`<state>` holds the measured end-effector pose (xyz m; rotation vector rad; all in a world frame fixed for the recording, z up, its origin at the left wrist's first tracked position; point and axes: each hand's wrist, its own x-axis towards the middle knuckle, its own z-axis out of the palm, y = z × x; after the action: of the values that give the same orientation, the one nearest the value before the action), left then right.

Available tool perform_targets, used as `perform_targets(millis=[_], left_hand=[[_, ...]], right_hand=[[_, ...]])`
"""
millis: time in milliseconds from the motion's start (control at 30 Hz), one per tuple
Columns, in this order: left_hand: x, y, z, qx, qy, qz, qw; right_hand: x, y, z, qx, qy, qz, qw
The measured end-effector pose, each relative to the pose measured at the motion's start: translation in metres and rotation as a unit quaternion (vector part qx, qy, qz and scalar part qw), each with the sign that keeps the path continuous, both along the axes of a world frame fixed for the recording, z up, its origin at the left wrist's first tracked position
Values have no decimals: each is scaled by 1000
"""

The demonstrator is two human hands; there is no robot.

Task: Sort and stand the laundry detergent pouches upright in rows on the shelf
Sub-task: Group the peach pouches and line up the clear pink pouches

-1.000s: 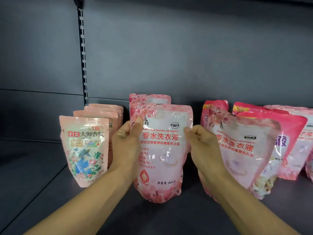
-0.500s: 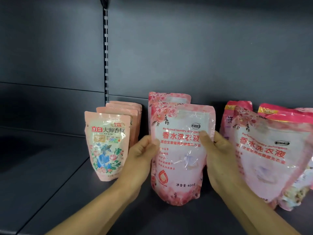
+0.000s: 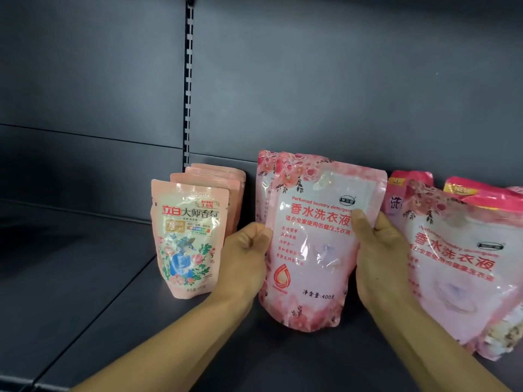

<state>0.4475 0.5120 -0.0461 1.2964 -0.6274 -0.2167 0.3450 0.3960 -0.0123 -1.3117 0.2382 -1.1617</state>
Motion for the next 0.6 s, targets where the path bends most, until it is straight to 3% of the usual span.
perform_targets(millis=[367,600], left_hand=[[34,-49,9,-4,103,103,989],[40,-57,0,-15,82,140,987]], right_hand=[[61,-27,8,-2,20,-9,1000],[74,-34,-6,-2,36,-10,999]])
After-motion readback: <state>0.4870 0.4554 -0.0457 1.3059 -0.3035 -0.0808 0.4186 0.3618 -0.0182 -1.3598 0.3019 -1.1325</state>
